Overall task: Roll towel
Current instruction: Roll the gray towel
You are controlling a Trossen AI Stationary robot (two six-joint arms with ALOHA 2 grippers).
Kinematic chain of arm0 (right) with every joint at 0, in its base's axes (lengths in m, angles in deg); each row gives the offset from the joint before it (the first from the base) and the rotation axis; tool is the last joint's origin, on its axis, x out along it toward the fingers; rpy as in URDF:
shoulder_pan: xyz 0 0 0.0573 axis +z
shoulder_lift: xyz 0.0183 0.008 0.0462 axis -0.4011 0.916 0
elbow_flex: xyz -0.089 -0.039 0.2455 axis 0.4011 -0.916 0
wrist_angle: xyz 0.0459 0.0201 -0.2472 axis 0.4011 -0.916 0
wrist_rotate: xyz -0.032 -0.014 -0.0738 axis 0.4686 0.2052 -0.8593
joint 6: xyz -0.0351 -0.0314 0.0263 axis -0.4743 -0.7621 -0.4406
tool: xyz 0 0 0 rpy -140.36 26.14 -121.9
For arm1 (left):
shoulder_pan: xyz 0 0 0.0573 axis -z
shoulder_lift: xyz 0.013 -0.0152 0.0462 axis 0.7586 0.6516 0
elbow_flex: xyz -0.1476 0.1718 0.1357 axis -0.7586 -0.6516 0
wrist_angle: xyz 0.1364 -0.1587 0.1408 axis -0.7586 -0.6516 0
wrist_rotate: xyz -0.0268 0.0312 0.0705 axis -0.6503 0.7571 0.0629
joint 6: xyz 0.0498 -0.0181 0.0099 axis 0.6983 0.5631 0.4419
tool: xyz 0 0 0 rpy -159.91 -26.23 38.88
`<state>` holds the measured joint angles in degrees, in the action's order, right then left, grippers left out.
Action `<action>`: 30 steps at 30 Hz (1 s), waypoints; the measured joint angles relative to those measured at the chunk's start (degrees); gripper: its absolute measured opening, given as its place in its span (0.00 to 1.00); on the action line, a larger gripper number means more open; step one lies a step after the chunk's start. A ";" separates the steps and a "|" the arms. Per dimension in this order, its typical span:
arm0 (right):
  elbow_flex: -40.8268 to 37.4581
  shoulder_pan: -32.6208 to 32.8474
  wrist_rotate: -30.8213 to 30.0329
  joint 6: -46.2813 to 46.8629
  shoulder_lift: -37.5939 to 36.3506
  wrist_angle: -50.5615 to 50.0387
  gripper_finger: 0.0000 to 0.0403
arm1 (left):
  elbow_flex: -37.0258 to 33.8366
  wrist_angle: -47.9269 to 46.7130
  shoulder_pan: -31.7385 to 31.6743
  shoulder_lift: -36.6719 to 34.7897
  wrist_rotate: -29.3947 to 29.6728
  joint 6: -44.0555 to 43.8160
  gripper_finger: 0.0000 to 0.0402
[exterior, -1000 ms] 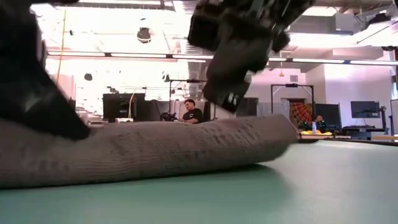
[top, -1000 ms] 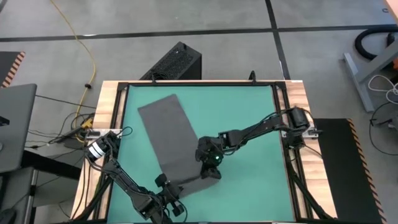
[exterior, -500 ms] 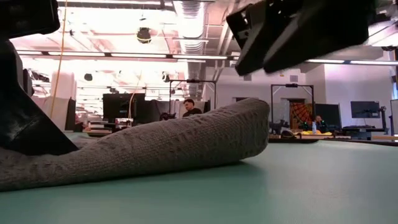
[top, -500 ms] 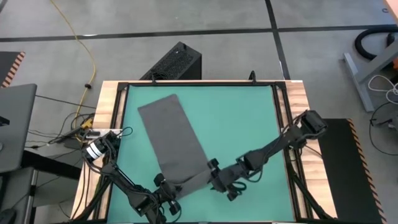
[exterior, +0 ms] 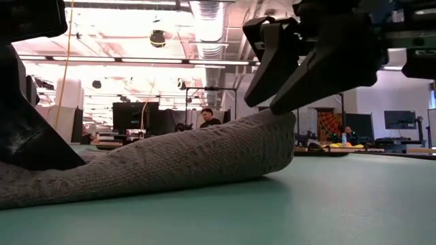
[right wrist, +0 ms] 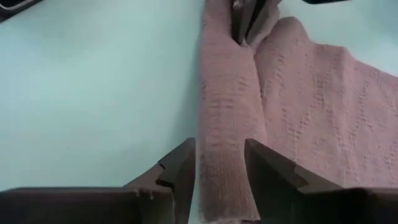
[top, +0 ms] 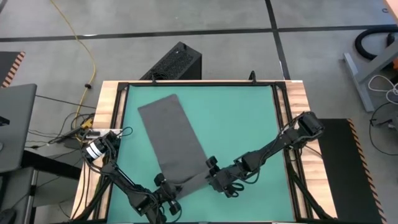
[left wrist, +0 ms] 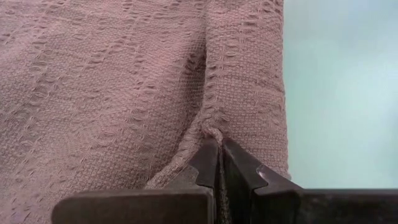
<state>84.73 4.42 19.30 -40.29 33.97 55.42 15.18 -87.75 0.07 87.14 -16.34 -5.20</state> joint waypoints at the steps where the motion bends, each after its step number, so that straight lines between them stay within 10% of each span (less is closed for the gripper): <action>1: 0.00 0.12 0.00 0.02 -0.02 -0.02 0.43 | 0.00 0.04 0.00 0.00 0.02 -0.02 0.00; 11: 0.00 0.75 -3.93 -1.07 0.00 -3.05 0.67 | -0.02 0.09 0.00 0.07 0.05 -0.01 0.00; 30: -7.78 -0.38 -3.85 0.40 0.09 9.33 0.63 | -0.07 1.94 0.04 0.20 0.94 2.43 0.00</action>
<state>76.95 4.04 15.45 -39.89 34.07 64.75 15.11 -85.80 0.11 87.33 -15.40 -2.78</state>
